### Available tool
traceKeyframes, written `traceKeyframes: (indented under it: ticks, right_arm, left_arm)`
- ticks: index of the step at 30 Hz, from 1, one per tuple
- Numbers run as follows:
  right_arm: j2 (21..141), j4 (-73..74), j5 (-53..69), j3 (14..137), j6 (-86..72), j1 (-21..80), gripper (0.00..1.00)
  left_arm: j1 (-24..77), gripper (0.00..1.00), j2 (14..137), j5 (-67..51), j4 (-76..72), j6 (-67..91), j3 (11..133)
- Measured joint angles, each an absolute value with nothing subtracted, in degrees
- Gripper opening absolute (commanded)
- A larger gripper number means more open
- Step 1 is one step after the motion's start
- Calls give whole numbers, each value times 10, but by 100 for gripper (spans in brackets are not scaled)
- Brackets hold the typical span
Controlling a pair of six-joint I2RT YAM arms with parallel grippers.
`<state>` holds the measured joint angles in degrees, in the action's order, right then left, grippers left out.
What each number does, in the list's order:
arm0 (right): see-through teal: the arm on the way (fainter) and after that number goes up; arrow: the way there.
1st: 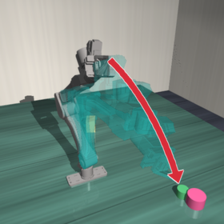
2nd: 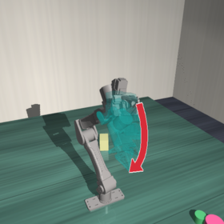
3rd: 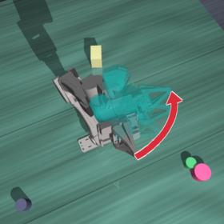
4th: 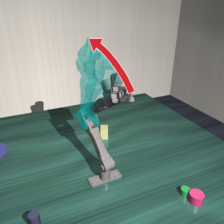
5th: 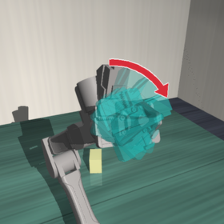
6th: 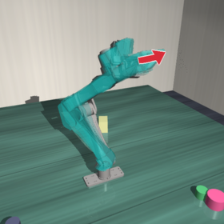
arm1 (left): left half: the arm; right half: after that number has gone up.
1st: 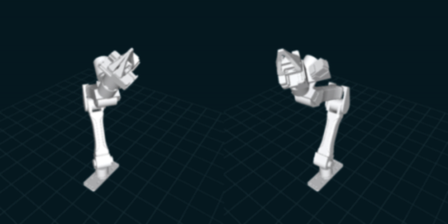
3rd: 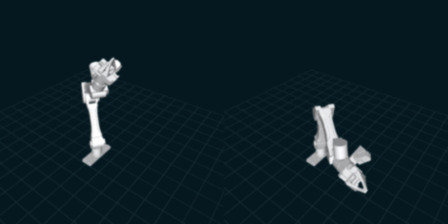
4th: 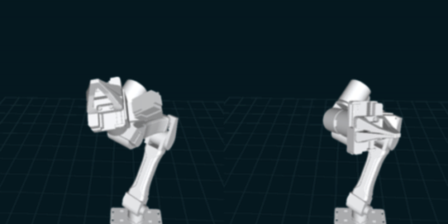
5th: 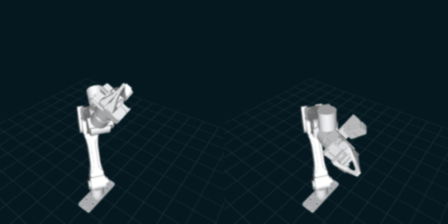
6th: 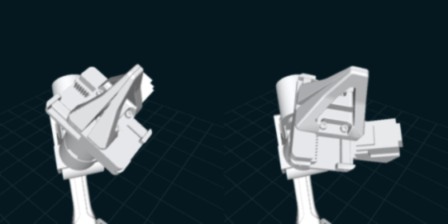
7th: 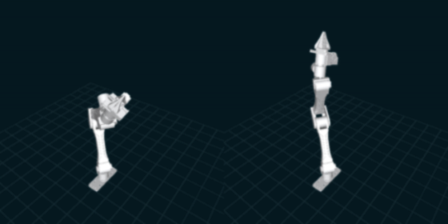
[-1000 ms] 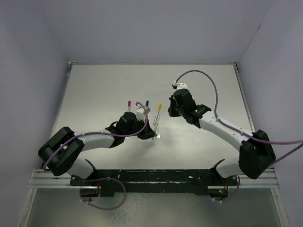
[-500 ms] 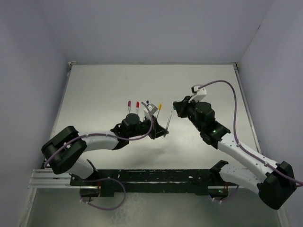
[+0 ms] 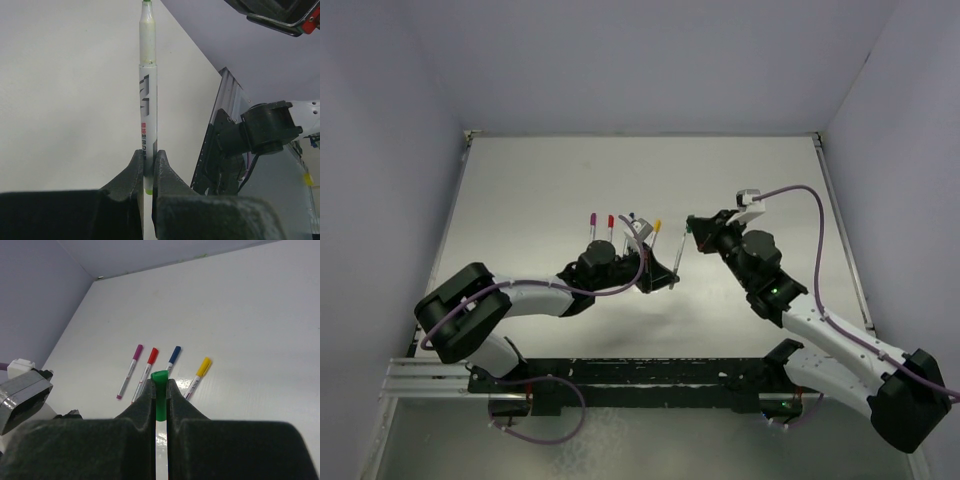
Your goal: Insert the pens into the pen caps
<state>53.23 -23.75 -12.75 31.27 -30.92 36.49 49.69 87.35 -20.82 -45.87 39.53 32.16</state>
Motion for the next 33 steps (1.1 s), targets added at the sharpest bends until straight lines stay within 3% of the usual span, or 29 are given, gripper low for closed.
traceKeyframes:
  ticks: [33]
  right_arm:
    - [536, -290, -109, 287, -342, 366, 0]
  left_arm:
    - [501, 0, 875, -203, -458, 397, 325]
